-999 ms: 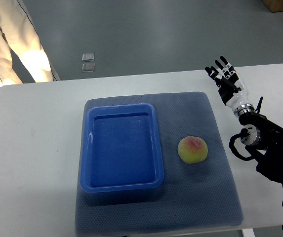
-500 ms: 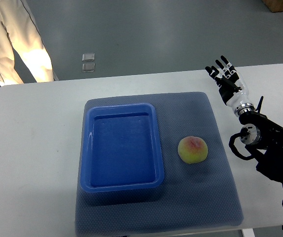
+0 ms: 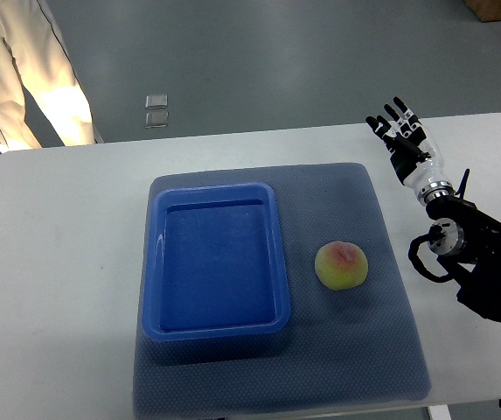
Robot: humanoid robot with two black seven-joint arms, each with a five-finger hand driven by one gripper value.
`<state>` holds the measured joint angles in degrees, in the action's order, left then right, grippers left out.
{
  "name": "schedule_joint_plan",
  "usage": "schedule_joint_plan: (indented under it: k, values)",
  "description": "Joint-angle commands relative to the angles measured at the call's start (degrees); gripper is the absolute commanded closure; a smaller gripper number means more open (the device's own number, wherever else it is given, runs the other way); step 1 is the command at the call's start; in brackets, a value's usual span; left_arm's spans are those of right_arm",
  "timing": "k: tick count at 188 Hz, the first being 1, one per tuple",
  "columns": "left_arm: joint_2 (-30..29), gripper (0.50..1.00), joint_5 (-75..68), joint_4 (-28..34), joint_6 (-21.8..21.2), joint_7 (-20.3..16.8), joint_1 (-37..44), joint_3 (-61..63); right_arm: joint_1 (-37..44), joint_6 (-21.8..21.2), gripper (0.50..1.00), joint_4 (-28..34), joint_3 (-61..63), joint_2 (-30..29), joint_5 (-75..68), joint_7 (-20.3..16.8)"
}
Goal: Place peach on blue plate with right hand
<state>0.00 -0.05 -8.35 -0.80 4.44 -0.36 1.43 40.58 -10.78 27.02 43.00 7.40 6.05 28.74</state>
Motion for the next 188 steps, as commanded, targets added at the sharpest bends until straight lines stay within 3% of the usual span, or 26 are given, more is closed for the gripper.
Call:
schedule_joint_plan:
  k: [1, 115, 160, 188]
  values:
    - [0.0, 0.5, -0.04, 0.0, 0.0, 0.04, 0.01, 0.06, 0.38, 0.06, 0.57, 0.14, -0.02, 0.07, 0.37, 0.0]
    - [0.0, 0.5, 0.05, 0.0, 0.0, -0.05, -0.08, -0.02, 0.82, 0.94, 0.57, 6.29, -2.66, 5.96, 6.78, -0.26]
    - [0.0, 0.5, 0.05, 0.0, 0.0, -0.05, 0.01, -0.02, 3.28, -0.12, 0.57, 11.3, -5.91, 12.2, 28.4, 0.35]
    - [0.0, 0.5, 0.05, 0.0, 0.0, -0.05, -0.08, -0.02, 3.37, -5.22, 0.57, 13.14, -6.61, 17.3, 38.69, 0.53]
